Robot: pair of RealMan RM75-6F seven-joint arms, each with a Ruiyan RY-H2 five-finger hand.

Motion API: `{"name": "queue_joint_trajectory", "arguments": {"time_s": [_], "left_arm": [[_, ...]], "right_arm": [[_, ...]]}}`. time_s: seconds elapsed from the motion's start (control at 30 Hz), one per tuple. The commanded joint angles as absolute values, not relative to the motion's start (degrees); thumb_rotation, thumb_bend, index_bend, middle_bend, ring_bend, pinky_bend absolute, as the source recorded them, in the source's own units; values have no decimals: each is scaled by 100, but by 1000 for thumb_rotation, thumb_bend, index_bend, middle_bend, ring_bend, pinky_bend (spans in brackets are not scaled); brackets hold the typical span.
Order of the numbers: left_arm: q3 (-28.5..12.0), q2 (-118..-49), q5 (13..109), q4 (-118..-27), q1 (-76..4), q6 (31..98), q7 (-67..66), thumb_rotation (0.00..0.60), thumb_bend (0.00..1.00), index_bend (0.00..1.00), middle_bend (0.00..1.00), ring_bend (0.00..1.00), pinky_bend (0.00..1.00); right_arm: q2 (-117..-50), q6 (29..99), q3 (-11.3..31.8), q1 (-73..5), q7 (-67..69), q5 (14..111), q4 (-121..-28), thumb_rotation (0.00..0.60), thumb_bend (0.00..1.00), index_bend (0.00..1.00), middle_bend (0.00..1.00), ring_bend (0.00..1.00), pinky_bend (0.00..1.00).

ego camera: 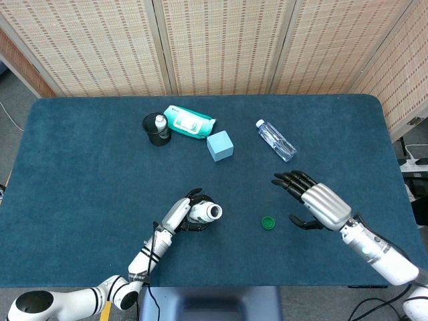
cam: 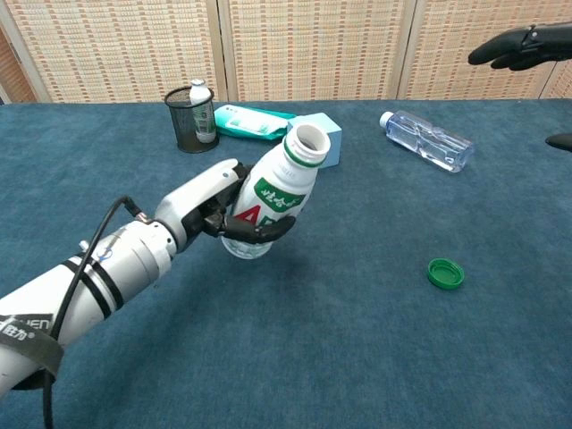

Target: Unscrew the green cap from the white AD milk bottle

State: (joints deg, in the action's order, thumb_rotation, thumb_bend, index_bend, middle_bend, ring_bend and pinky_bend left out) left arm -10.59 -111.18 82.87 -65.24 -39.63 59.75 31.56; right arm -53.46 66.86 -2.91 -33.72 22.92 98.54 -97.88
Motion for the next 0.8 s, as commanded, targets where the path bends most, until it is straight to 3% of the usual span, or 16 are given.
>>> {"name": "queue_joint_trajectory", "arguments": {"time_s": [0.03, 0.1, 0.2, 0.33, 0.4, 0.5, 0.8], "left_arm": [[-782, -10580, 8494, -6450, -3819, 6348, 788, 600, 881, 671, 743, 327, 48], [-661, -10480, 8444, -6436, -3799, 6243, -88, 600, 875, 667, 720, 320, 29], [-498, -10377, 8252, -6523, -3779, 5944, -1151, 600, 841, 539, 569, 253, 13], [-506, -10378, 7876, -6614, -3801, 5596, -1867, 600, 752, 117, 259, 92, 0], [-546, -10381, 7680, -6706, -3809, 5442, -1968, 600, 669, 9, 134, 24, 0], [-597, -10309, 7488, -6922, -3842, 5291, -2092, 600, 496, 0, 6, 0, 0], [-683, -10252, 7884, -7146, -3859, 5659, -1223, 600, 330, 0, 0, 0, 0]], "right_arm": [[-5293, 6682, -341, -3322, 2341, 9891, -9763, 600, 323, 47, 27, 0, 0], [-5280, 6686, -342, -3304, 2400, 9892, -9765, 600, 323, 42, 27, 0, 0], [-5275, 6680, -330, -3306, 2499, 9921, -9764, 600, 323, 38, 27, 0, 0], [-5243, 6630, -355, -3312, 2519, 10002, -9798, 600, 323, 37, 27, 0, 0], [-5209, 6615, -365, -3305, 2514, 10023, -9823, 600, 323, 35, 27, 0, 0], [-5184, 6620, -345, -3284, 2530, 9991, -9825, 600, 323, 30, 27, 0, 0], [-5175, 6656, -329, -3218, 2598, 9999, -9761, 600, 323, 9, 25, 0, 0]]}}
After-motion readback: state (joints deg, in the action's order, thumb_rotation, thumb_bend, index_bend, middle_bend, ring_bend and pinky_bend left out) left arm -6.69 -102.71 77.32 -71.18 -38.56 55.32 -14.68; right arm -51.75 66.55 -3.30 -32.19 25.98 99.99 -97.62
